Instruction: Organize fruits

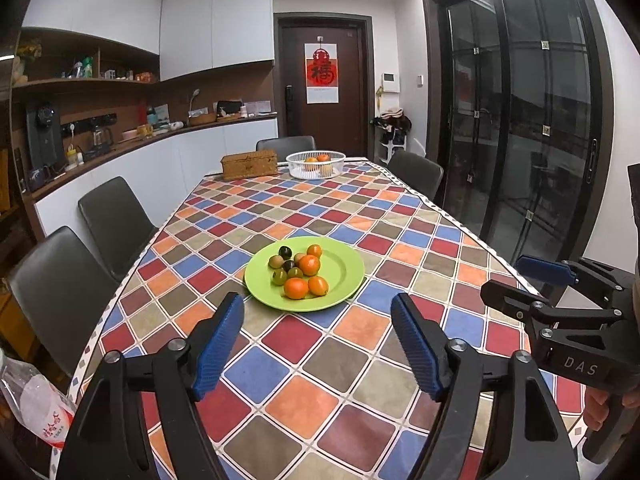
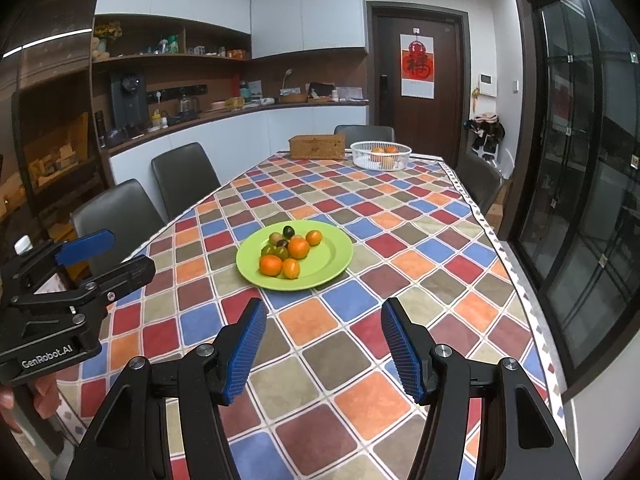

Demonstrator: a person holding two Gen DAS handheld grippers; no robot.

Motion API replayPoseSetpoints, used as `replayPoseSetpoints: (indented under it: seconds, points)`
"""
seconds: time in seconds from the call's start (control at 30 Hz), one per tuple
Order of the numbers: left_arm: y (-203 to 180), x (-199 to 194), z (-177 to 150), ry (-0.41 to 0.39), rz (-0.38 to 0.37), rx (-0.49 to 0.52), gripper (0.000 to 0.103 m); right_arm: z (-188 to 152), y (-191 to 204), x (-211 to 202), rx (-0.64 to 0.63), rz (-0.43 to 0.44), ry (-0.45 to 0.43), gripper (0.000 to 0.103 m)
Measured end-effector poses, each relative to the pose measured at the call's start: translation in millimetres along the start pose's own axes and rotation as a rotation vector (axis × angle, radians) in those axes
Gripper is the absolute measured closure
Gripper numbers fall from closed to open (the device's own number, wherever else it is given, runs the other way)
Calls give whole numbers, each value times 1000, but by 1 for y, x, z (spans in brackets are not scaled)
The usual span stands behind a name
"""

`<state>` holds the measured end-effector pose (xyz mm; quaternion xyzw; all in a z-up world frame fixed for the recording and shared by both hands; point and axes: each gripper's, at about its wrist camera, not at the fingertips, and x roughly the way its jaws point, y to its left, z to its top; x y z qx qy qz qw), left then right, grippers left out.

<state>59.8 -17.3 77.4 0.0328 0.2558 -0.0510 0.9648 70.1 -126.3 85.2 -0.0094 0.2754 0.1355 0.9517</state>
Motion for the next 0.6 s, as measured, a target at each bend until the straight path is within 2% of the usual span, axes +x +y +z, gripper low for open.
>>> replayPoseSetpoints:
  seconds: [0.13,0.53,0.6]
  points:
    - [-1,-6,-1,-7,8,-2,15,0,0,-1,0,3,0,42]
    - [0,-9,-2,-14,38,2,14,-1,2,-3,2,2,0,42]
    - [1,-9,-3,-13,38,1,12,-3,2,-5,4,0,1,42]
